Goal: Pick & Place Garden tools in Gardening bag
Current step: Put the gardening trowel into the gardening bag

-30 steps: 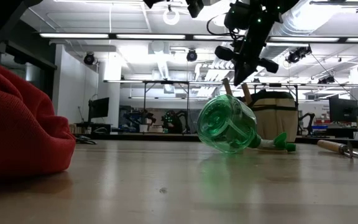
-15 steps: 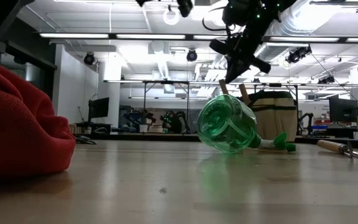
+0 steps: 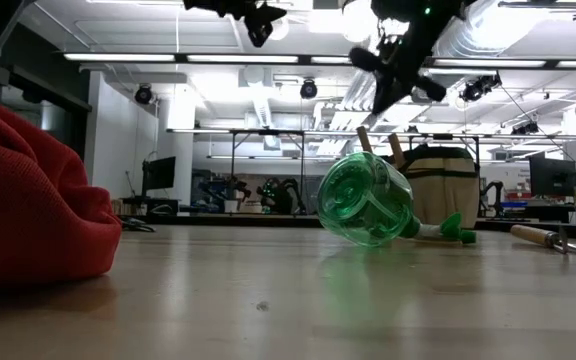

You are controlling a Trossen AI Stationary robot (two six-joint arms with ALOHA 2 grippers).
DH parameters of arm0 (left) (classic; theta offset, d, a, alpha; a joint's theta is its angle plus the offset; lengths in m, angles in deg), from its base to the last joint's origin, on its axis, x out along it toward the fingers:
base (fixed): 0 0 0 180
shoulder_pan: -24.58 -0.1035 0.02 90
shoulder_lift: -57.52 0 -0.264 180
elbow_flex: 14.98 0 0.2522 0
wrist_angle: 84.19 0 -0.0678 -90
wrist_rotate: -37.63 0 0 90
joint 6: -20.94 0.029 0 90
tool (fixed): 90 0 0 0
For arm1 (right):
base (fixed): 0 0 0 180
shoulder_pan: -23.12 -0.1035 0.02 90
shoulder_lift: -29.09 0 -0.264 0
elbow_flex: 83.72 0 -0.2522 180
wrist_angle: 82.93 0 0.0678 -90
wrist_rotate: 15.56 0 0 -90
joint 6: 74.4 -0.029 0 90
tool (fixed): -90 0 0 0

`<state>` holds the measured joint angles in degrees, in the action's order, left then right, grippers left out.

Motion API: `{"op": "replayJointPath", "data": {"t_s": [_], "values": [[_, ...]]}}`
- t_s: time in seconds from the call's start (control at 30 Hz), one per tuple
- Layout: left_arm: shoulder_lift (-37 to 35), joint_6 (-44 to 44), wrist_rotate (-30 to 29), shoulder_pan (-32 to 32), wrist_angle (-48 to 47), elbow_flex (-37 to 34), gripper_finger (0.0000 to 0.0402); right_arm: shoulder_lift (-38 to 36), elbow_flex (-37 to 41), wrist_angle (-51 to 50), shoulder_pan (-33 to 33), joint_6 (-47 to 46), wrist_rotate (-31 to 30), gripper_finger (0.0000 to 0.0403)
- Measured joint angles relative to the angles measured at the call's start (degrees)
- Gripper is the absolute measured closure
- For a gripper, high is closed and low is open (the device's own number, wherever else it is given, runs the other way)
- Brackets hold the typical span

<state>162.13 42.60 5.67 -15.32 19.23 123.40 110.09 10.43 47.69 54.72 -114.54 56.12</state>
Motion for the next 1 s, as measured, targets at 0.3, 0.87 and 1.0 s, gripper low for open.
{"op": "replayJointPath", "data": {"t_s": [0.3,0.87,1.0], "values": [[-0.49,2.21,6.06,-2.09,0.08,-9.53,0.0247,-2.83,-0.04,0.48,-5.74,5.77,-0.12,0.0399],[-17.27,-20.91,-13.10,14.53,44.41,-42.99,0.0247,-3.13,-0.02,-14.89,-11.54,4.85,-4.05,0.0400],[-22.70,-27.73,-15.59,12.53,55.81,-57.58,0.0247,-3.17,0.74,-16.48,-13.69,5.91,-3.54,0.0400]]}}
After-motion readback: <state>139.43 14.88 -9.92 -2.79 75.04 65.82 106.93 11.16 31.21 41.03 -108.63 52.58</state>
